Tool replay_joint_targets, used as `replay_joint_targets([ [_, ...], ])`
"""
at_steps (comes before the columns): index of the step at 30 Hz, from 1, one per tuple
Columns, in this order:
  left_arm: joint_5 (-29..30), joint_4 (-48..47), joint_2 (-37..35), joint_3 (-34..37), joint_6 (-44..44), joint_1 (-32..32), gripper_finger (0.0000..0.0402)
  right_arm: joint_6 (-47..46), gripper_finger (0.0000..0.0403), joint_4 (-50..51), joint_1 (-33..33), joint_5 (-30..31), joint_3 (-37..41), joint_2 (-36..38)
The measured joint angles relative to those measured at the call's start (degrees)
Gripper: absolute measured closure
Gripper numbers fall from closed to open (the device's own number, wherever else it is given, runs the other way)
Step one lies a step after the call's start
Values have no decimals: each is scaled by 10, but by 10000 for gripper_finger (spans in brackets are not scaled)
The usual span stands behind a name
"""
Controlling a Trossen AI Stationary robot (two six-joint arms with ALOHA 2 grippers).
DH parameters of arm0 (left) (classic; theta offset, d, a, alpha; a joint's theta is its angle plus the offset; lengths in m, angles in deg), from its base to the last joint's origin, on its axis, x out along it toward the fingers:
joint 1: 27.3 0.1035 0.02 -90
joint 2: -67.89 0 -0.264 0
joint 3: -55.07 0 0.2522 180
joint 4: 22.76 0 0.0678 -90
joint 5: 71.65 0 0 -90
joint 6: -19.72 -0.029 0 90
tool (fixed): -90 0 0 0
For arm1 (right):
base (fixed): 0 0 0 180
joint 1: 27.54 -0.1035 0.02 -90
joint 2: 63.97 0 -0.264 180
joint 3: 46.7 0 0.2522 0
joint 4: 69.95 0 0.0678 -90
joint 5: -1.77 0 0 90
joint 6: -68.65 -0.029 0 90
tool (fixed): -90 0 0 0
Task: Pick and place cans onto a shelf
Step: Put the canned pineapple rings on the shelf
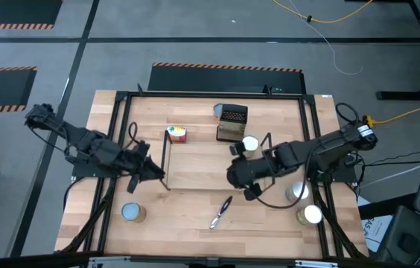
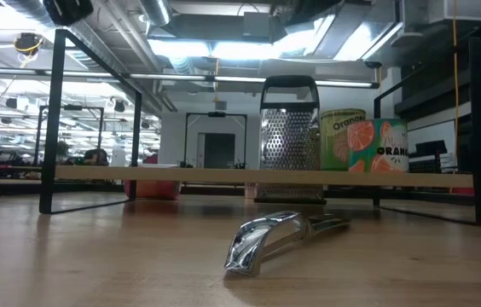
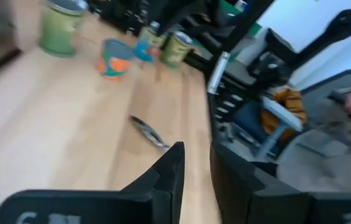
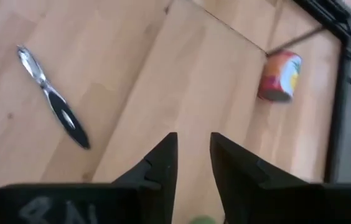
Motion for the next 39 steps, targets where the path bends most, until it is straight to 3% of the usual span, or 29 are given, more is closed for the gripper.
replay_joint_targets([
  [7,72,-116,110,-127,102,-73,333,71,304,-34,56,-87,5,0],
  [11,69,-228,183,-209,214,-93,333,89,304,-32,77,-120,5,0],
  [15,13,-363,246,-288,340,-103,333,111,304,-27,90,-121,5,0],
  [20,-116,-498,307,-352,481,-105,333,113,304,-25,93,-121,5,0],
  [27,-263,-507,352,-355,609,-122,333,115,304,-15,92,-122,5,0],
  [39,-290,-505,423,-355,615,-146,333,113,304,4,92,-122,4,0],
])
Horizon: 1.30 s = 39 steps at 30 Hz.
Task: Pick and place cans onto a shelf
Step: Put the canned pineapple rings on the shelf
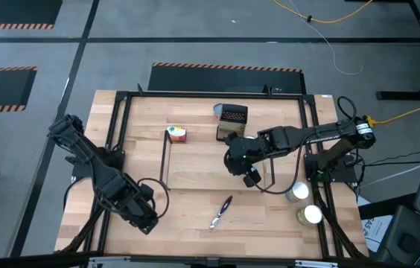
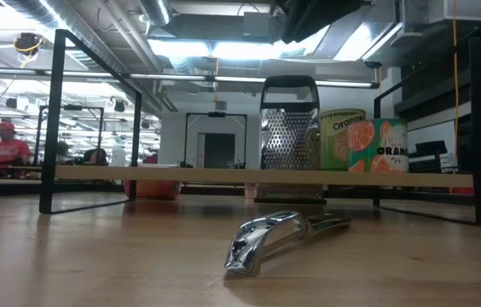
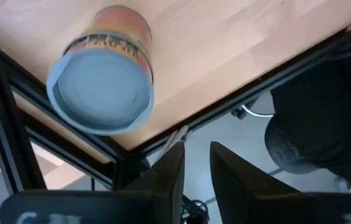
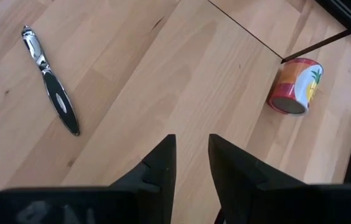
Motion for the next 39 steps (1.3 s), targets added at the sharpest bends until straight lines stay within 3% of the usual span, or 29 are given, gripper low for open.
replay_joint_targets([
  [9,5,-47,6,0,46,0,291,0,304,-1,0,0,0,0],
  [18,96,-55,6,0,102,0,279,0,304,-1,0,0,0,0],
  [39,80,-79,75,1,134,0,280,0,304,-1,0,1,0,0],
])
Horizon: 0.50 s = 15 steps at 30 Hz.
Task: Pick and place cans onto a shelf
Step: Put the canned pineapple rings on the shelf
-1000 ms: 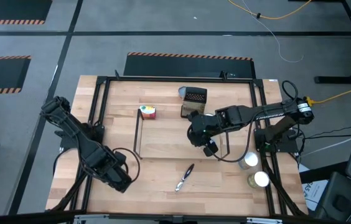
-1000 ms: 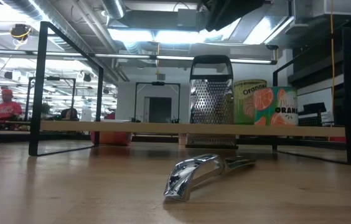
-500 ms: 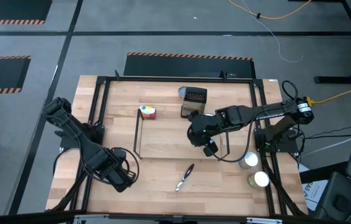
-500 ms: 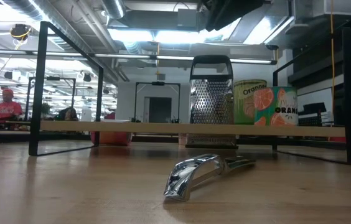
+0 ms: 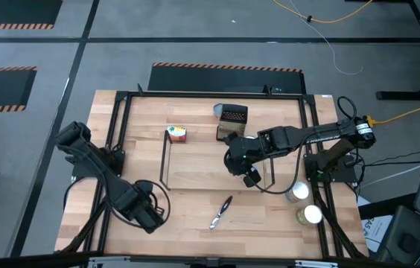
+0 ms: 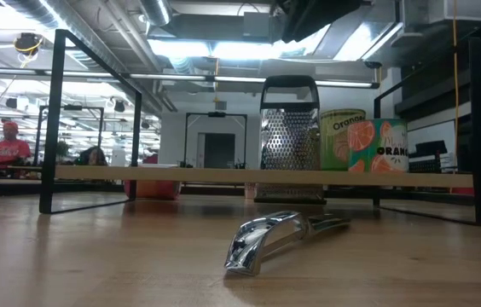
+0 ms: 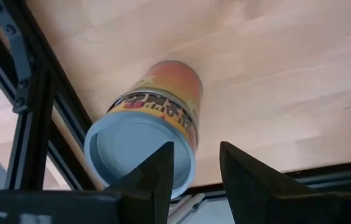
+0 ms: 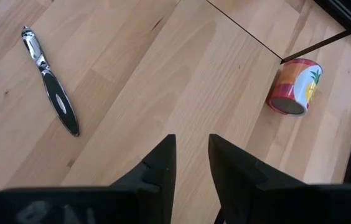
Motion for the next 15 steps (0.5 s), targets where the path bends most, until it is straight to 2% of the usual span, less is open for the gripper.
replay_joint_targets([
  [9,-2,-3,9,0,-9,0,282,0,304,0,0,0,0,0],
  [15,0,-14,9,0,-11,0,316,0,304,30,0,1,0,16],
])
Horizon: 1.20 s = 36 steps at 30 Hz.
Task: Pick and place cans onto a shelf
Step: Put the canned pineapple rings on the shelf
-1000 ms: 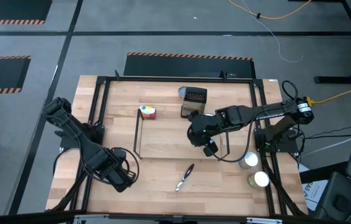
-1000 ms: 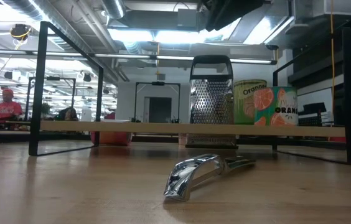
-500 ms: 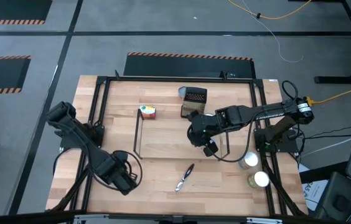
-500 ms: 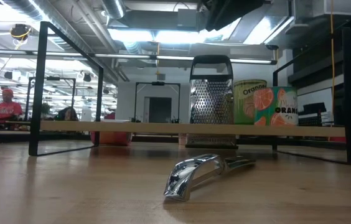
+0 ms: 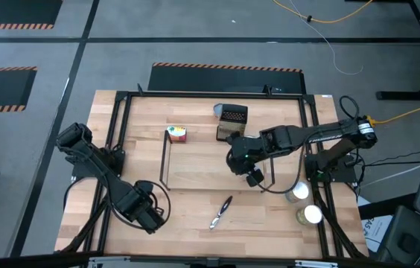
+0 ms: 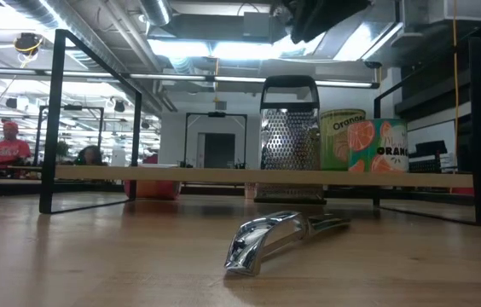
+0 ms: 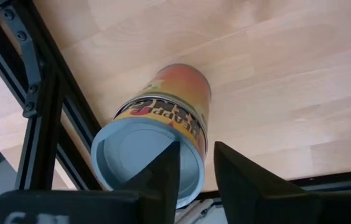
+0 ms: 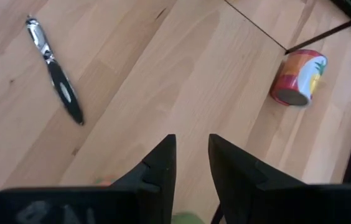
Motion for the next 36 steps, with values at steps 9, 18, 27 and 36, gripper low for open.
replay_joint_targets([
  [9,0,-3,0,0,-3,0,380,-34,304,-13,0,0,46,104],
  [18,0,-3,0,0,-5,0,393,-44,304,-80,0,0,160,188],
  [27,-5,-23,-2,-23,-57,0,399,-43,304,-82,0,0,168,202],
  [36,2,-62,-2,-142,-237,1,400,-44,304,-82,0,0,168,202],
])
